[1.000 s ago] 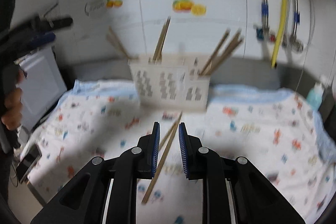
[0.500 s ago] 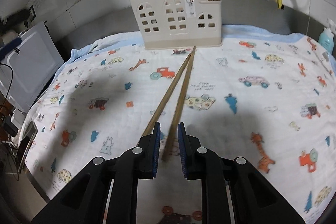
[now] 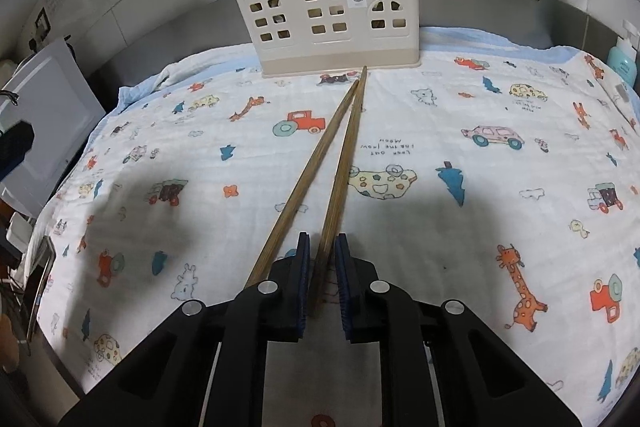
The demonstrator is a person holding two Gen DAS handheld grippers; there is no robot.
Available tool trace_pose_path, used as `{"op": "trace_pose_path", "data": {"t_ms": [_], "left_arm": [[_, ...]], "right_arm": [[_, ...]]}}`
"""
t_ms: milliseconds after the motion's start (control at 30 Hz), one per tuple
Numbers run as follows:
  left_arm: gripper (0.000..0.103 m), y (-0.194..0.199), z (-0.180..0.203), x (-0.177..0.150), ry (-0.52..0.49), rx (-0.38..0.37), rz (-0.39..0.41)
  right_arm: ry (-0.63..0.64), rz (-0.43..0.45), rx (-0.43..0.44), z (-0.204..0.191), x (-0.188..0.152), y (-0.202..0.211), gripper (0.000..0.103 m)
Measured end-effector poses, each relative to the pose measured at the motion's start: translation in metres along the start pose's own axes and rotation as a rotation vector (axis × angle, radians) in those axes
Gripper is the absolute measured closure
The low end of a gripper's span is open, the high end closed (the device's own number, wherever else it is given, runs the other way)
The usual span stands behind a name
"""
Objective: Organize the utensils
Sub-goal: 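Close the left tool on a chopstick while the right tool grasps the other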
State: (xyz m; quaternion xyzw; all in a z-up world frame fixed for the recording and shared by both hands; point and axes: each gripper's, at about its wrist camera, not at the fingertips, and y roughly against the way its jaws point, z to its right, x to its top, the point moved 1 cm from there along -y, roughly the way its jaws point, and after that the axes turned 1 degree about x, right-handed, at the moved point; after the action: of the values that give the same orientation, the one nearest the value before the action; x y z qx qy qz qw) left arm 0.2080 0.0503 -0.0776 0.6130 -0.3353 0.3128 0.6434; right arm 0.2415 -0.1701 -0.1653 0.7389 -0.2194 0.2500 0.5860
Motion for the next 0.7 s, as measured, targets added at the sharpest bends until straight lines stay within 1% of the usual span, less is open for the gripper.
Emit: {"op": "trace_pose_path", "data": {"t_ms": [167,367,533,700], "left_arm": [[0.006,-0.005,0.003,-0.010,0.000,0.005,-0.028],[0.006,-0.011,0.014,-0.019,-0.021,-0.011,-0.061],[0.006,-0.017,0.030,-0.027,-0.017,-0.068,-0.107],[0.007,-0.025,0.055,-0.037,-0.042,-0.119,-0.152]], "right_arm": [[0.033,0.000,-0.041,-0.005,0.000,-0.002,0.093],[0.014,0.003,-0.029,0.002,0.000,0.000,0.094],[0.005,0.015,-0.023,0.009,-0.001,0.007,0.094],[0.001,0.038,-0.015,0.020,0.000,0.021,0.095]]}}
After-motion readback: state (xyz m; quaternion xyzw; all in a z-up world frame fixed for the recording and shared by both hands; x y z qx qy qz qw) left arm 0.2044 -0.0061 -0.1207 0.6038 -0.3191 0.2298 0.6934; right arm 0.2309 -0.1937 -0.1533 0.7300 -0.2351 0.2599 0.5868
